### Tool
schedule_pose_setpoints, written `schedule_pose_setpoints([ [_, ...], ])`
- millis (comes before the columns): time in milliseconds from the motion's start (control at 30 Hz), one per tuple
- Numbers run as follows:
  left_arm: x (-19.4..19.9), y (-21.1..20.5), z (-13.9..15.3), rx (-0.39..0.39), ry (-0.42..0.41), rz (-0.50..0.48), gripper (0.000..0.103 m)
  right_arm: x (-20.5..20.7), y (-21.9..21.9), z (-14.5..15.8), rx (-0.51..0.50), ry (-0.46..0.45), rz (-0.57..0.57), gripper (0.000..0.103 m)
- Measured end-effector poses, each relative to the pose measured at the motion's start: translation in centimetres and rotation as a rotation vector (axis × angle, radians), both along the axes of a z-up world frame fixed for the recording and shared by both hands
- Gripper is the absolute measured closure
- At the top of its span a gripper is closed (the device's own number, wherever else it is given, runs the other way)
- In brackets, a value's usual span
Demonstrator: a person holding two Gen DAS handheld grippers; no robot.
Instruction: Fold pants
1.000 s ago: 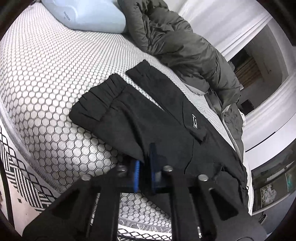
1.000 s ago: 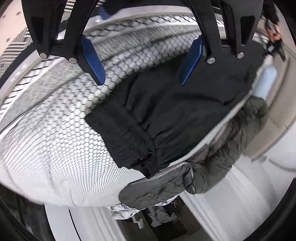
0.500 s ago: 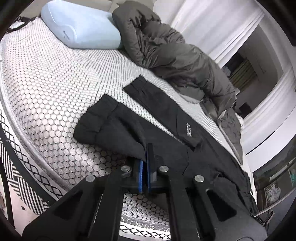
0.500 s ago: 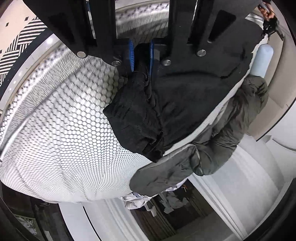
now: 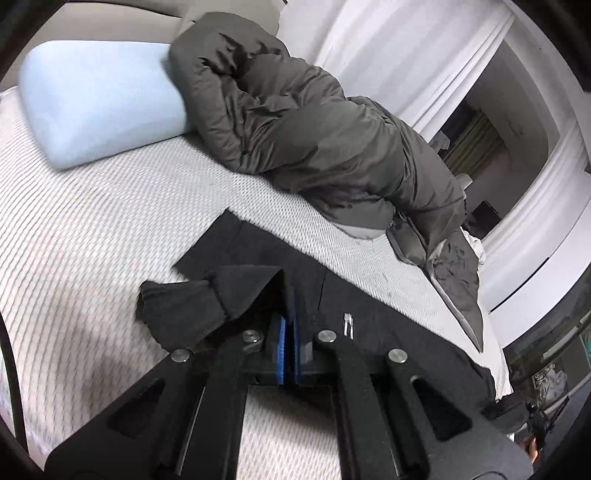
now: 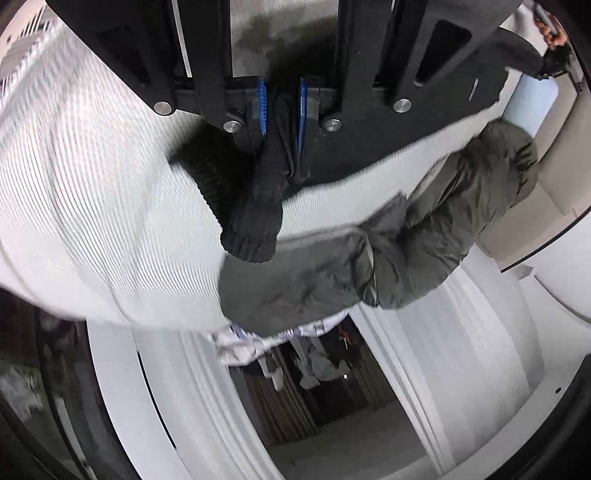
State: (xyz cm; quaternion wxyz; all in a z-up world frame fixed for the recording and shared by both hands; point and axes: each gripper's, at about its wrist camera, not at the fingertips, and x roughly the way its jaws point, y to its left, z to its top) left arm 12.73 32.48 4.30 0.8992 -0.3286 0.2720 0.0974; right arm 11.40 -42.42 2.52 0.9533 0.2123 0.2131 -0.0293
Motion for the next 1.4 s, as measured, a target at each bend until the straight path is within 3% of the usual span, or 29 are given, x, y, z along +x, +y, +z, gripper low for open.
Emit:
schedule_pose_setpoints([
  [167,9.1,1.5,0.1,0.025,0.082,-0.013,0.102,9.0,0.8,2.2,-0.034,0.026,-0.026,0.092],
  [367,18.7,3.3,-2.7,0.048,0.201,-0.013,0.101,19.9,2.1,0.5,-0.091,0.139,-0.045,0.091],
  [433,21.0,4.0,-4.4,0.05,0.27,0.002,0.086,23.2,2.3,-0.8,-0.099,0.189,-0.063,0.091],
  [467,21.6,4.1,-4.9,0.063,0.287,0.01,0.079,24.2,2.5,-1.4,-0.118,0.206,-0.072,0.085],
  [533,21.8,4.3,-5.7,0.075,0.289,0.021,0.037,26.2,2.9,-2.4,-0.148,0.245,-0.08,0.067],
  [567,21.6,4.4,-5.8,0.074,0.28,0.024,0.026,26.8,2.9,-2.7,-0.147,0.254,-0.084,0.043],
  [600,21.0,4.4,-5.9,0.078,0.266,0.038,0.015,26.8,2.7,-2.8,-0.144,0.247,-0.09,0.025],
  [667,19.6,4.4,-5.9,0.082,0.246,0.053,0.015,25.8,2.8,-2.5,-0.165,0.222,-0.122,0.021],
  [833,14.2,1.6,-5.4,0.072,0.185,0.01,0.015,19.8,4.4,-1.9,-0.11,0.17,-0.019,0.004],
  [1000,10.2,-4.4,-5.3,0.013,0.155,-0.095,0.016,14.5,7.2,-2.8,-0.027,0.163,0.088,0.001],
  [1100,9.2,-8.0,-5.8,-0.01,0.167,-0.148,0.016,12.8,9.0,-3.6,-0.037,0.234,0.147,0.001],
  [1233,8.4,-10.9,-7.7,-0.143,0.17,-0.196,0.017,9.9,10.2,-4.0,0.023,0.227,0.181,0.001],
  [1267,8.4,-11.5,-8.5,-0.179,0.174,-0.211,0.018,9.1,10.5,-4.4,0.053,0.225,0.192,0.001],
  [1333,8.5,-12.6,-9.5,-0.169,0.207,-0.214,0.033,7.6,11.1,-5.3,0.114,0.202,0.212,0.001],
  [1400,8.5,-13.0,-10.2,-0.179,0.213,-0.203,0.035,7.0,11.8,-6.1,0.129,0.184,0.233,0.001],
])
